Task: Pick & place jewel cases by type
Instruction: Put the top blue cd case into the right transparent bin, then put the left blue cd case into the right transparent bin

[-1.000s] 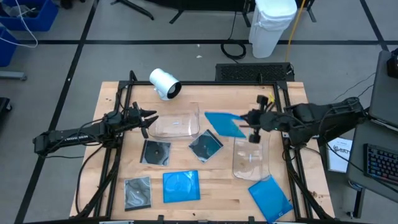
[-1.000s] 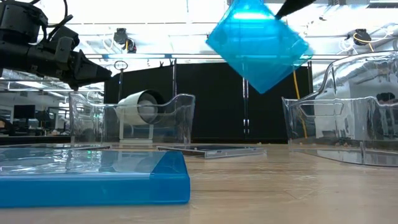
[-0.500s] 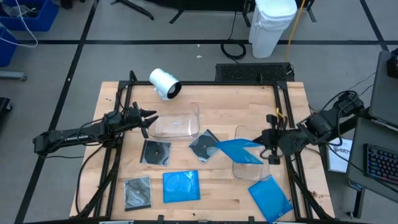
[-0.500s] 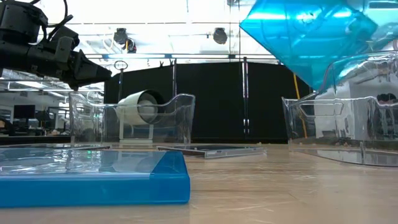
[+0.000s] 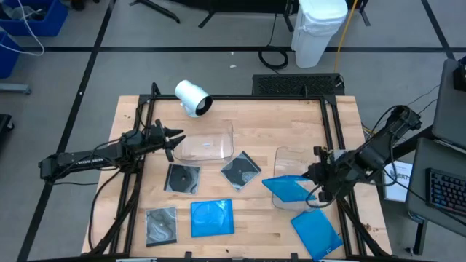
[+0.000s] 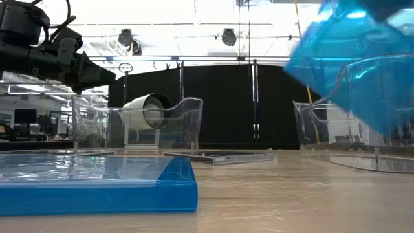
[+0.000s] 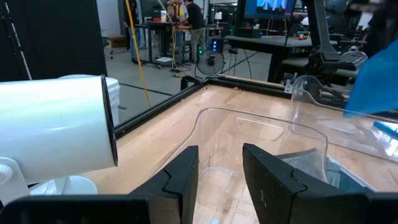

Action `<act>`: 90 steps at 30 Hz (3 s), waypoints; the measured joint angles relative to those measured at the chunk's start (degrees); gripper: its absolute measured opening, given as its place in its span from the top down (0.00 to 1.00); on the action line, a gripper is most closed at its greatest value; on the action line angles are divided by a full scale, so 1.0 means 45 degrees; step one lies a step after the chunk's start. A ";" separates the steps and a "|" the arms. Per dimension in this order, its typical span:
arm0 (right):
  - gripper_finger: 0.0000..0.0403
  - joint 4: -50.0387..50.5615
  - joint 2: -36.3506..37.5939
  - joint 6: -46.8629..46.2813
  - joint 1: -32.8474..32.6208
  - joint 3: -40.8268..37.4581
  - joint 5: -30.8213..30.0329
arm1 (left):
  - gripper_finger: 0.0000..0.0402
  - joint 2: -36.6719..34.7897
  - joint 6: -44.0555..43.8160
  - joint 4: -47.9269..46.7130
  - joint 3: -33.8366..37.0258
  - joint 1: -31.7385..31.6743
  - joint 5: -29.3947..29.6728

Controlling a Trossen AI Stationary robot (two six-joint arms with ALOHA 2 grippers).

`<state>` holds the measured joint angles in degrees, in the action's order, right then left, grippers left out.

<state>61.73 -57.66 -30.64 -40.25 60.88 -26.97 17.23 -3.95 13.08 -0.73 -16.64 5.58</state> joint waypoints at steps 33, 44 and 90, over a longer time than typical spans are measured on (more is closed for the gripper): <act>0.70 -0.3350 0.0004 0.1148 0.0019 -0.2364 -0.5265 | 0.68 0.0005 0.0102 0.0000 0.0000 0.0000 0.0093; 0.71 -0.9724 -0.0681 0.6078 0.1538 -0.2364 -0.1685 | 0.68 0.0004 0.0107 0.0000 0.0000 0.0002 0.0092; 1.00 -1.0809 -0.2027 0.8340 0.5108 -0.2364 -0.0327 | 0.68 0.0000 0.0107 -0.0209 0.0000 0.0005 0.0112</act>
<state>13.09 -66.79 6.89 -17.26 50.24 -28.45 17.23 -3.46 12.14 -0.73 -16.62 6.09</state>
